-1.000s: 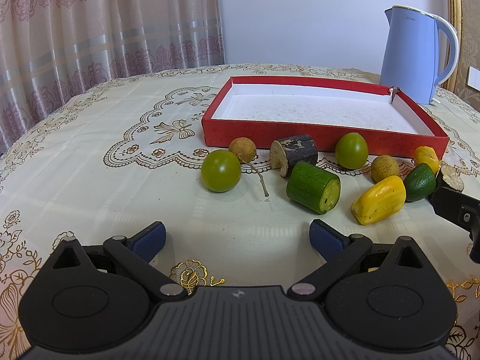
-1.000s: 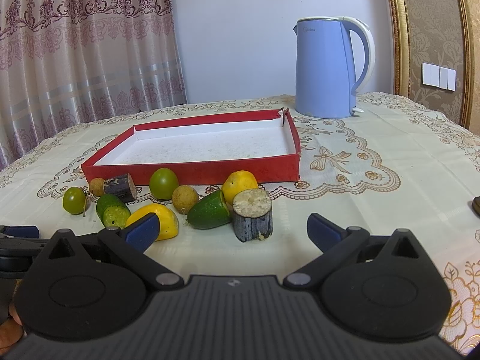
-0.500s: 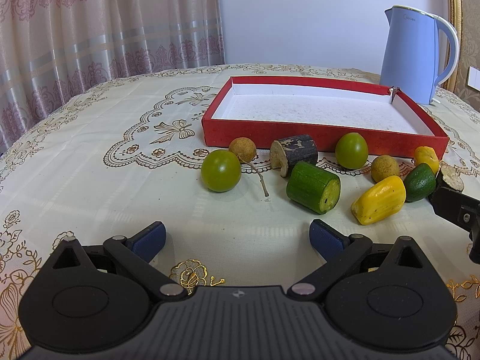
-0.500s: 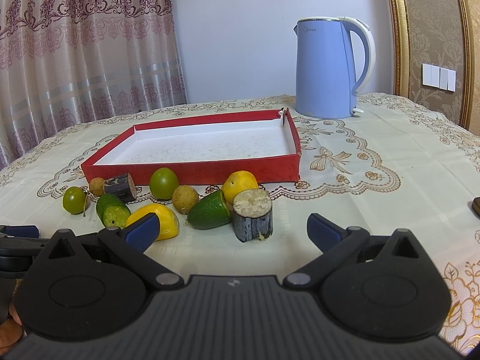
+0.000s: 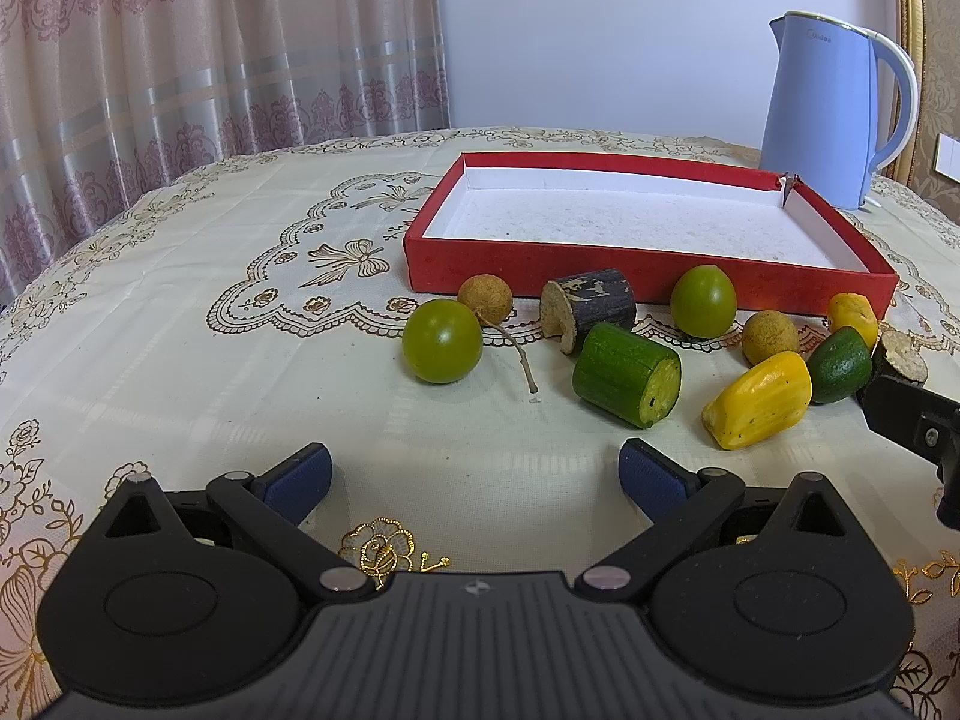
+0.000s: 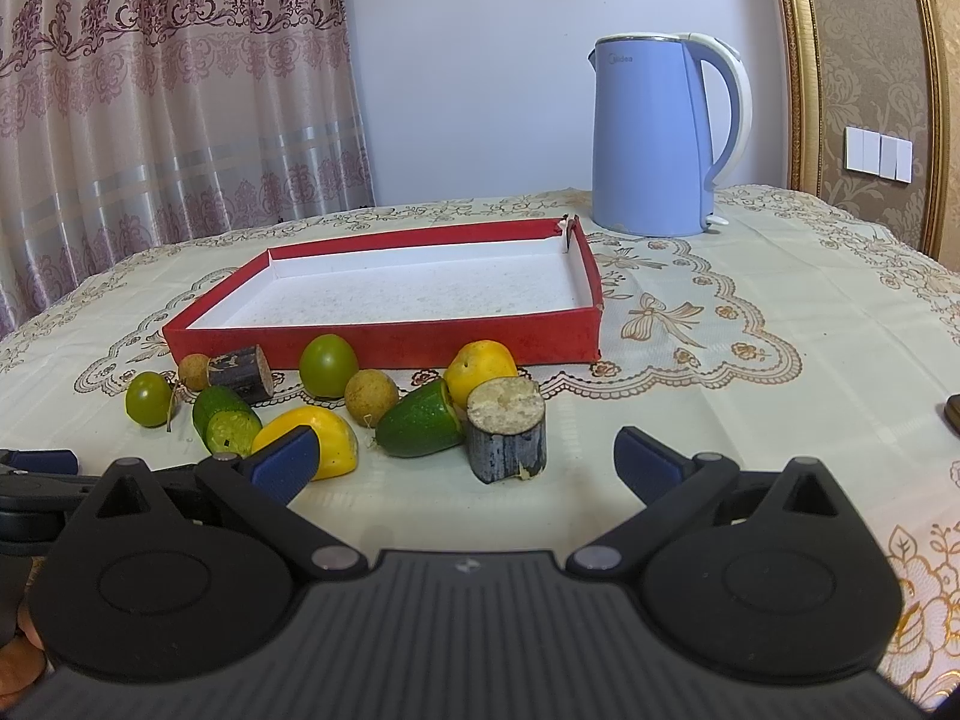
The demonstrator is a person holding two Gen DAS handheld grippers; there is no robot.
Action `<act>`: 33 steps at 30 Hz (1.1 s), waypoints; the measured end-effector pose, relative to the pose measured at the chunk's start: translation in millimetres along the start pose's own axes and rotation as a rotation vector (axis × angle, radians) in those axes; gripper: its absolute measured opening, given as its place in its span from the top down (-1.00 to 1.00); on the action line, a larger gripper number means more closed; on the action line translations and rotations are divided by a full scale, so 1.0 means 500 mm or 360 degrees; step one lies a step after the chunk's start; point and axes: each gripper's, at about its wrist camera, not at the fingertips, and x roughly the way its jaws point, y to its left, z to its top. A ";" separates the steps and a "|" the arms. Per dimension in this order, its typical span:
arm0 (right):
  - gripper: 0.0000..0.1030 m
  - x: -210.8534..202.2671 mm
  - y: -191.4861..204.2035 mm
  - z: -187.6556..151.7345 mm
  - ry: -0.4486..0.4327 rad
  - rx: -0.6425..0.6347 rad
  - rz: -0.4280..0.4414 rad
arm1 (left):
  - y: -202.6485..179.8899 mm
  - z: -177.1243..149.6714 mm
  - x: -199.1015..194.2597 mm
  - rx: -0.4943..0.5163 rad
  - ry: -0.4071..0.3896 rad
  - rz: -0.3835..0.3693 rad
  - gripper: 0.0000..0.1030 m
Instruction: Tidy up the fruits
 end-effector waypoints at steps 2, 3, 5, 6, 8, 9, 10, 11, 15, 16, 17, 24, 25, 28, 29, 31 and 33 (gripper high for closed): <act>-1.00 0.000 0.000 0.000 0.0000 0.0001 -0.0001 | 0.000 0.000 0.000 0.0000 0.0000 0.0000 -0.99; -1.00 0.000 0.000 0.000 -0.0001 0.0001 -0.0001 | 0.000 0.000 0.000 0.0000 0.0000 0.0000 -0.99; -1.00 0.000 0.000 0.000 0.0000 0.0001 0.0000 | 0.000 0.000 0.000 0.0000 0.0000 0.0000 -0.99; -1.00 0.000 0.000 0.000 0.0001 -0.0001 0.0004 | 0.000 0.000 0.000 0.0000 0.0002 -0.0001 -0.99; -1.00 -0.001 0.002 -0.001 -0.0006 -0.0009 0.0009 | 0.000 0.000 0.000 0.0010 0.0000 0.0002 -0.99; -1.00 -0.003 0.004 -0.001 -0.0015 -0.0019 0.0006 | 0.001 -0.001 -0.001 0.0015 0.0003 0.0003 -0.99; -1.00 -0.005 0.007 -0.002 -0.0026 -0.0036 0.0015 | 0.003 -0.001 -0.001 0.0017 0.0007 -0.0002 -0.99; -1.00 -0.008 0.012 -0.002 -0.0029 -0.0065 0.0030 | 0.005 -0.001 -0.002 0.0026 0.0008 -0.0011 -0.99; -1.00 -0.020 0.022 0.010 -0.0038 -0.0157 0.0072 | 0.026 0.009 -0.023 0.0079 -0.0051 -0.0038 -0.99; -1.00 -0.024 0.020 0.014 -0.0047 -0.0161 0.0099 | 0.036 0.013 -0.031 0.0076 -0.0074 -0.0058 -0.99; -1.00 -0.028 0.018 0.019 -0.0056 -0.0169 0.0123 | 0.045 0.019 -0.037 0.0074 -0.0090 -0.0087 -0.99; 0.61 -0.021 -0.010 0.045 0.0041 -0.0183 0.0168 | 0.103 0.046 -0.030 0.0019 0.0017 -0.0223 0.39; 0.59 -0.019 -0.012 0.045 0.0056 -0.0196 0.0174 | 0.111 0.049 -0.020 0.0005 0.0043 -0.0269 0.39; -0.03 -0.015 -0.020 0.044 0.0074 -0.0222 0.0168 | 0.112 0.055 0.001 0.0088 0.0098 -0.0356 0.39; -0.07 -0.014 -0.023 0.044 0.0072 -0.0230 0.0168 | 0.109 0.057 0.004 0.0113 0.0099 -0.0365 0.38; -0.03 -0.009 -0.030 0.047 0.0092 -0.0237 0.0153 | 0.101 0.067 0.010 0.0175 0.0082 -0.0360 0.37; -0.04 0.002 -0.039 0.052 0.0121 -0.0213 0.0160 | 0.094 0.078 0.022 0.0209 0.0071 -0.0340 0.36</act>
